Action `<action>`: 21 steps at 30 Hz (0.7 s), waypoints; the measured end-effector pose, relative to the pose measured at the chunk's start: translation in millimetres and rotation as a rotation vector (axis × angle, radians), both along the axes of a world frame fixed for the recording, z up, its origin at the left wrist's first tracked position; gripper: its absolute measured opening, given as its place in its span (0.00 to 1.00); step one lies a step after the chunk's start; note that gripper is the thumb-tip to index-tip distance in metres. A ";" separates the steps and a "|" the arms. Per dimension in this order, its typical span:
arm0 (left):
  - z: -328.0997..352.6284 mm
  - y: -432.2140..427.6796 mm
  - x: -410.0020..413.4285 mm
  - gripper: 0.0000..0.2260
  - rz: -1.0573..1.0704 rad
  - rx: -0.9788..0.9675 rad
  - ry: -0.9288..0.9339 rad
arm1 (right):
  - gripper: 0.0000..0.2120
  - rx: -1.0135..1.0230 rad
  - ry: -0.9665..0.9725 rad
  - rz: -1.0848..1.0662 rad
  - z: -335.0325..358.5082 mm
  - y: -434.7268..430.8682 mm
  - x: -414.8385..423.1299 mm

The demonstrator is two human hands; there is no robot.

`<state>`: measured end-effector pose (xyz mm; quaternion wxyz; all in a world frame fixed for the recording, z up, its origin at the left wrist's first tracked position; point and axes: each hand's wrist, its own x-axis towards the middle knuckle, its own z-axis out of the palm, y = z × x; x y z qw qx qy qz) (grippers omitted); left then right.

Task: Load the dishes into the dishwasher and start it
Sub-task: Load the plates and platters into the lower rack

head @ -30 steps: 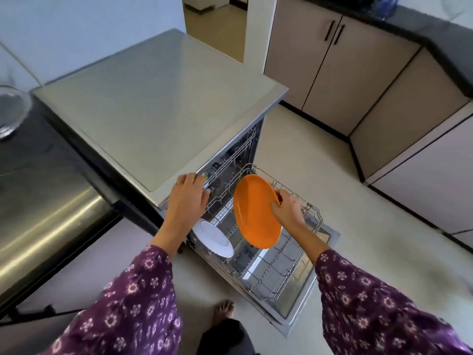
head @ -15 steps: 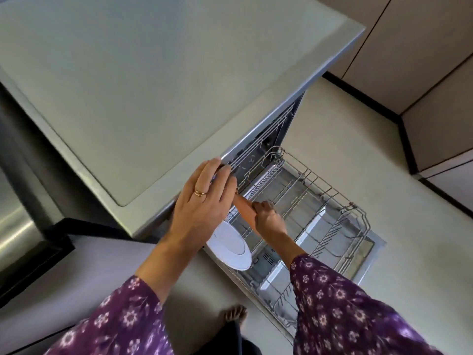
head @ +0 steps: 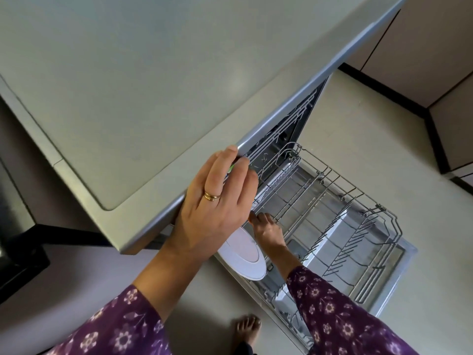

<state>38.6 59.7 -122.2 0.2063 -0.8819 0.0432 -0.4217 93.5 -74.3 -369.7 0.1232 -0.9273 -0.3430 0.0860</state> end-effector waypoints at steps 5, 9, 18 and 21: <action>-1.9 0.8 0.6 0.03 -0.019 0.000 -0.017 | 0.17 -0.105 -0.027 0.050 -16.1 7.4 -15.3; -2.7 2.0 0.5 0.03 -0.029 0.005 -0.016 | 0.18 -0.210 0.015 0.062 -15.2 10.4 -30.9; -2.9 2.2 1.1 0.04 -0.045 -0.013 -0.024 | 0.26 -0.289 0.163 -0.024 -14.6 29.3 -47.3; -2.0 2.4 1.7 0.05 -0.034 -0.003 -0.030 | 0.30 -0.350 0.116 0.024 -17.9 30.0 -48.5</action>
